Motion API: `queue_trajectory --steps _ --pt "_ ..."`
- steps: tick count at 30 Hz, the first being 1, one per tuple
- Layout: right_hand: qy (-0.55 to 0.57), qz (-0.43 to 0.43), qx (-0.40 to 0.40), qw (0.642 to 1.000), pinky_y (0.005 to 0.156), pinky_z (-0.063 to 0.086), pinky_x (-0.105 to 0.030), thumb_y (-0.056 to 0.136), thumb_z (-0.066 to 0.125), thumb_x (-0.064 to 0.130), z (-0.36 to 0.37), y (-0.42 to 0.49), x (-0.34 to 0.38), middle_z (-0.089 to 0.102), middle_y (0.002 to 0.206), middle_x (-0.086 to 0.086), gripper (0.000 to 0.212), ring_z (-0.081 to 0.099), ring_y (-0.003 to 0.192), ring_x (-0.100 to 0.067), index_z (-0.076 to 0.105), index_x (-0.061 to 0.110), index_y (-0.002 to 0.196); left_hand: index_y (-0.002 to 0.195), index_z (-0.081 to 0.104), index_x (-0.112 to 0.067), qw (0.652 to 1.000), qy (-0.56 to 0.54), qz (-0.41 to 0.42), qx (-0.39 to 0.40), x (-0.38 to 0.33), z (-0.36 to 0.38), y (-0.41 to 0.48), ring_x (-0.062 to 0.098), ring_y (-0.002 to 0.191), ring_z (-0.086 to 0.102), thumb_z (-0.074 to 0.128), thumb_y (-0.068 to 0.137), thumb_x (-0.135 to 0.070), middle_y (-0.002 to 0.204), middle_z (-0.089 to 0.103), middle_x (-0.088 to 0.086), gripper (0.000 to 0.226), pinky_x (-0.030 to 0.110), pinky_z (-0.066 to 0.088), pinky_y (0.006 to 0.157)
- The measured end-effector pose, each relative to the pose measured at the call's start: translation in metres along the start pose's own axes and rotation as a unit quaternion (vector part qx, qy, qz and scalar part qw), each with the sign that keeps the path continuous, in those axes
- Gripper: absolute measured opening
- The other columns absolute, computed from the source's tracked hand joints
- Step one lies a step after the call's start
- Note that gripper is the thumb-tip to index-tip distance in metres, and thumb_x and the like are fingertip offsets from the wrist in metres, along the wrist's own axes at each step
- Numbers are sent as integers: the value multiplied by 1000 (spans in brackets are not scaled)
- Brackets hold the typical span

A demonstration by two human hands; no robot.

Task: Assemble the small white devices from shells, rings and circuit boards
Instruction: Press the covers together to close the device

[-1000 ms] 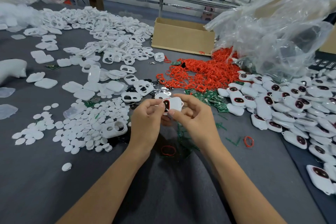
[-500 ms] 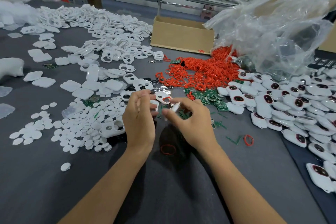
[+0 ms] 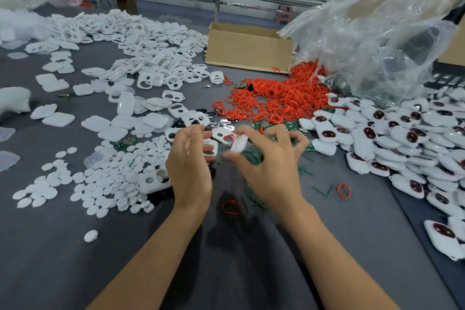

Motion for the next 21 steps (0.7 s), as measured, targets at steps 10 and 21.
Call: queue_trajectory --steps 10,21 --pt "16 15 57 998 103 12 -40 74 64 58 8 -2 -4 46 78 12 42 48 96 -11 68 29 104 95 62 -23 1000 11 0 -9 0 -1 1 19 83 62 40 102 -24 99 70 5 24 35 50 72" --pt "9 8 109 994 87 16 -31 78 67 47 8 -1 -6 36 78 15 35 41 95 -14 64 34 110 92 63 -23 1000 14 8 -15 -1 -2 2 18 82 63 37 104 -23 96 71 4 29 31 51 71"
Point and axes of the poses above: each hand's wrist, its own y-axis towards the middle knuckle, its own z-axis out of the palm, x = y × z, the point moved 3 cm from there along y, towards the middle knuckle
